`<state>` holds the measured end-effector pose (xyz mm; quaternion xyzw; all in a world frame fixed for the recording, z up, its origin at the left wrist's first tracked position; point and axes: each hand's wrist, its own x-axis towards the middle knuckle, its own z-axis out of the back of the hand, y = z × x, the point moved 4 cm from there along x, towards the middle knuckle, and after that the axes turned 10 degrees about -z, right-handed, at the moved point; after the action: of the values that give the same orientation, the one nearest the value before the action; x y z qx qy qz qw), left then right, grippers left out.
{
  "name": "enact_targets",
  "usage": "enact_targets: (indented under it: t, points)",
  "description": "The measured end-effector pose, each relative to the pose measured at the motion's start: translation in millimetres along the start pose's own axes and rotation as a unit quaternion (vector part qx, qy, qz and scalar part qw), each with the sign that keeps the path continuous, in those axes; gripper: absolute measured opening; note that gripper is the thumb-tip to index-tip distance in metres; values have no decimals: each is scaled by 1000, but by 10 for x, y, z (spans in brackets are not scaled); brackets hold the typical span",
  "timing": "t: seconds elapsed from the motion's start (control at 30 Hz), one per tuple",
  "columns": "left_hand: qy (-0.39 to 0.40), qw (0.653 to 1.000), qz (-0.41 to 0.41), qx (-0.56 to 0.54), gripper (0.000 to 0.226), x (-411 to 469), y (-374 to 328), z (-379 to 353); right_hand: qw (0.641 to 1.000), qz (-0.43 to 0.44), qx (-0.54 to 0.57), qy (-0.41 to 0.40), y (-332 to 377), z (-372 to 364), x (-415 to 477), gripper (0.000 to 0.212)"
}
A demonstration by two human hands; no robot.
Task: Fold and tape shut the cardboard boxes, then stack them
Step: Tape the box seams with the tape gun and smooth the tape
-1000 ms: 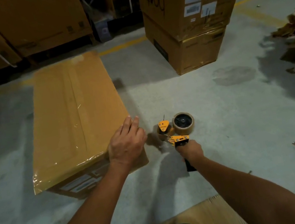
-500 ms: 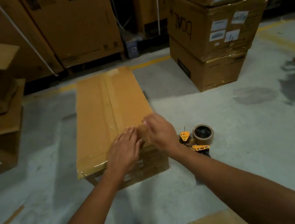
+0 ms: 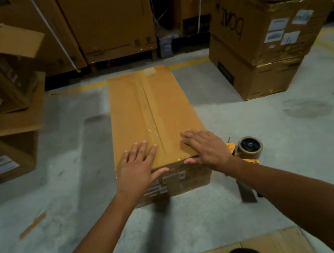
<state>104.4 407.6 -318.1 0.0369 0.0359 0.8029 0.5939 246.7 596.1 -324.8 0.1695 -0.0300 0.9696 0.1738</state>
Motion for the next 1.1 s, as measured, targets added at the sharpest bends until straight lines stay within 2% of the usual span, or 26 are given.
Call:
enact_targets:
  t: [0.1,0.2,0.3,0.4,0.43,0.53,0.63,0.77,0.83,0.9,0.97,1.0,1.1]
  points:
    - [4,995,89,-39,100,-162,157,9,993,-109,46,9,46,104,-2,84]
    - [3,984,146,-105,103,-331,313,-20,978,-206,39,-24,118,161,-45,63]
    - [-34,972,159,-170,104,-453,346,-23,950,-307,31,-51,322,135,-135,57]
    - [-43,978,140,-151,101,-433,341,-63,925,-377,35,-16,570,107,-130,72]
    - [-47,982,131,-129,99,-419,347,-69,935,-353,36,13,671,101,-69,81]
    - [-45,994,78,-64,98,-376,346,-65,982,-169,15,78,957,42,109,101]
    - [-22,1000,3,-8,108,-274,292,-10,992,-75,-40,94,966,-45,169,91]
    - [9,994,-110,3,99,-38,255,21,992,20,-93,85,841,-108,198,79]
    - [-12,991,-132,12,95,33,287,-9,988,91,-103,75,717,-38,308,78]
    - [-67,989,-134,-1,88,8,340,-72,979,158,-103,72,564,40,415,78]
    - [-157,980,-120,-34,80,-84,396,-151,978,172,-106,56,430,78,429,79]
    - [-209,971,-109,-50,74,-130,419,-178,982,153,-106,36,369,68,395,81]
    - [-332,936,-52,-108,57,-190,414,-214,996,1,-77,-39,233,35,194,87]
